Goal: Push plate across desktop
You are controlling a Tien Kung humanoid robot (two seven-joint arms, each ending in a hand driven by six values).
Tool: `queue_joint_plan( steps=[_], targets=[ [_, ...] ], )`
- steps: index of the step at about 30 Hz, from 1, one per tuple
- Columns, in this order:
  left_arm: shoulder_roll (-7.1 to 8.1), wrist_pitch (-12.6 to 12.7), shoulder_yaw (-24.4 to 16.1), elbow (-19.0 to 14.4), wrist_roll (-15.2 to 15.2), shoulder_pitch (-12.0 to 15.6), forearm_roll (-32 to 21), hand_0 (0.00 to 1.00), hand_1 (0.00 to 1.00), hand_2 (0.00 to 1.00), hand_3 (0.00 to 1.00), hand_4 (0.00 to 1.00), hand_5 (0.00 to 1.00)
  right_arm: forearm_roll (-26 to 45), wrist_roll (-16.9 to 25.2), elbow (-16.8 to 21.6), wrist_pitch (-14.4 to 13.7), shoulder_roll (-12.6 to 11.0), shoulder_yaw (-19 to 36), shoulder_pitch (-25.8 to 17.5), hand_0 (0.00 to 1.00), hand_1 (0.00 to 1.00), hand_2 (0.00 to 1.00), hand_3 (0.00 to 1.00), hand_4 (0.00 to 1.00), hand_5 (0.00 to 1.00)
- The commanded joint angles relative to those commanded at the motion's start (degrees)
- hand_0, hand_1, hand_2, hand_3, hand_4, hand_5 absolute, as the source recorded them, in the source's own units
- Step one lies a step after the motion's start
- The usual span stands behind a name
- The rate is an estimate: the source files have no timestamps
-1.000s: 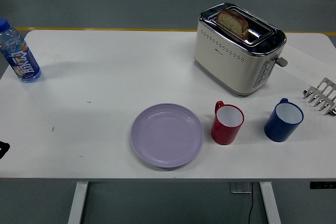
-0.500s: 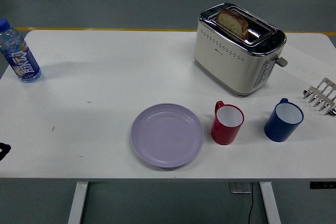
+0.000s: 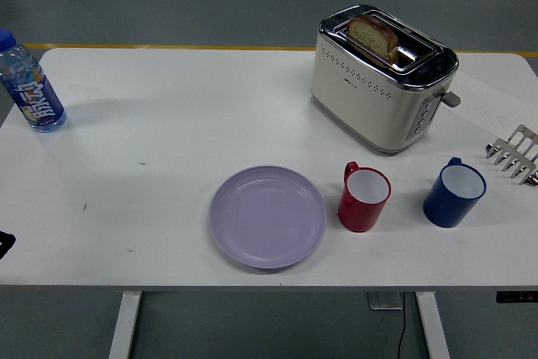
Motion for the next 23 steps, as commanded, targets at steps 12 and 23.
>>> queue_joint_plan(
  steps=[12, 23],
  targets=[
    [-0.03, -1.50, -0.14, 0.02, 0.38, -0.09, -1.77, 0.709, 0.751, 0.805, 0.618, 0.817, 0.998, 0.55, 0.18, -0.08, -0.03, -0.08, -0.43, 0.30, 0.674, 0.635, 0.709, 0.587, 0.290, 0.176],
    [-0.02, -0.76, -0.45, -0.03, -0.40, -0.17, -2.41, 0.878, 0.880, 0.919, 0.798, 0.795, 0.998, 0.92, 0.22, -0.10, -0.04, -0.16, -0.77, 0.50, 0.674, 0.635, 0.709, 0.586, 0.290, 0.175]
  ],
)
